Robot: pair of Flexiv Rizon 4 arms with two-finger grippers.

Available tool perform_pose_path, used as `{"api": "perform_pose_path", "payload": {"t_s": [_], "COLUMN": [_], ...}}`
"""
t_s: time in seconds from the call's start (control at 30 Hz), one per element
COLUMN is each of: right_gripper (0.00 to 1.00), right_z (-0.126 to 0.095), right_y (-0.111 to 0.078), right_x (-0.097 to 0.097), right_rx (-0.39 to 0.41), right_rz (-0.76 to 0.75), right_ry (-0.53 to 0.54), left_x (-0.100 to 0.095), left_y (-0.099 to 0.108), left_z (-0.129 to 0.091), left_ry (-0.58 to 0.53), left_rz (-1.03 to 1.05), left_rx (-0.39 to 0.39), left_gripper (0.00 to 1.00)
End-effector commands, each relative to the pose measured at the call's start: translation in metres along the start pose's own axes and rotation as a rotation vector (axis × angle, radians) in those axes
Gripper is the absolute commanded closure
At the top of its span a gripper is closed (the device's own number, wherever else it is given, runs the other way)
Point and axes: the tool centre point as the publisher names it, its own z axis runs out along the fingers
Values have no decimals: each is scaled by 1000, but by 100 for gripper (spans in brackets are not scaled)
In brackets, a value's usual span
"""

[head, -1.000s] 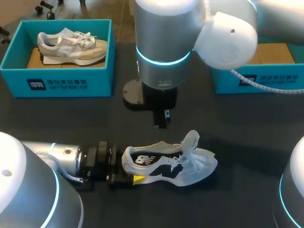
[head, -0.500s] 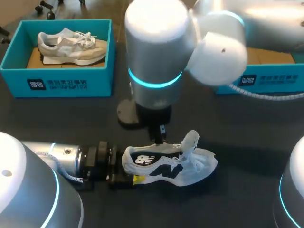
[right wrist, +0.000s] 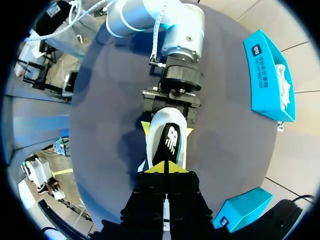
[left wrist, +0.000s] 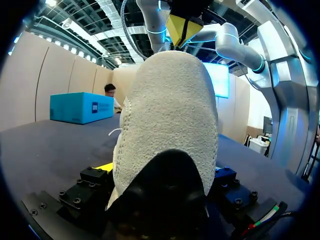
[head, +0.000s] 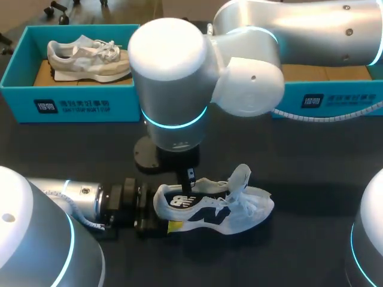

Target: Take the shoe out of the shoebox, open the shoe tongue, remove and reinsert the insole, then place the shoe into the shoebox

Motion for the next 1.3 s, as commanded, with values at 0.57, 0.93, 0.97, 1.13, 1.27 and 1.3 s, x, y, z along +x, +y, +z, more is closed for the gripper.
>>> {"api": "perform_pose_path", "payload": {"t_s": [0.57,0.93,0.97,1.13,1.27,1.3], "right_gripper": [100,100,100,100,100,100], "right_z": [32,49,51,68,78,80], "right_y": [16,11,9,2,-4,-5], "right_x": [1,2,3,4,4,4], "right_rx": [-6,-13,-17,-36,-47,-53], "right_rz": [17,63,58,67,75,73], "right_ry": [-42,-53,-54,-49,-45,-44], "left_x": [0,0,0,0,0,0], "left_y": [2,2,2,2,2,2], "left_z": [0,0,0,0,0,0], "left_ry": [-2,-2,-2,-2,-2,-2], "left_rz": [1,1,1,1,1,1], "left_rx": [2,2,2,2,2,2], "left_gripper": [100,100,100,100,100,100]}}
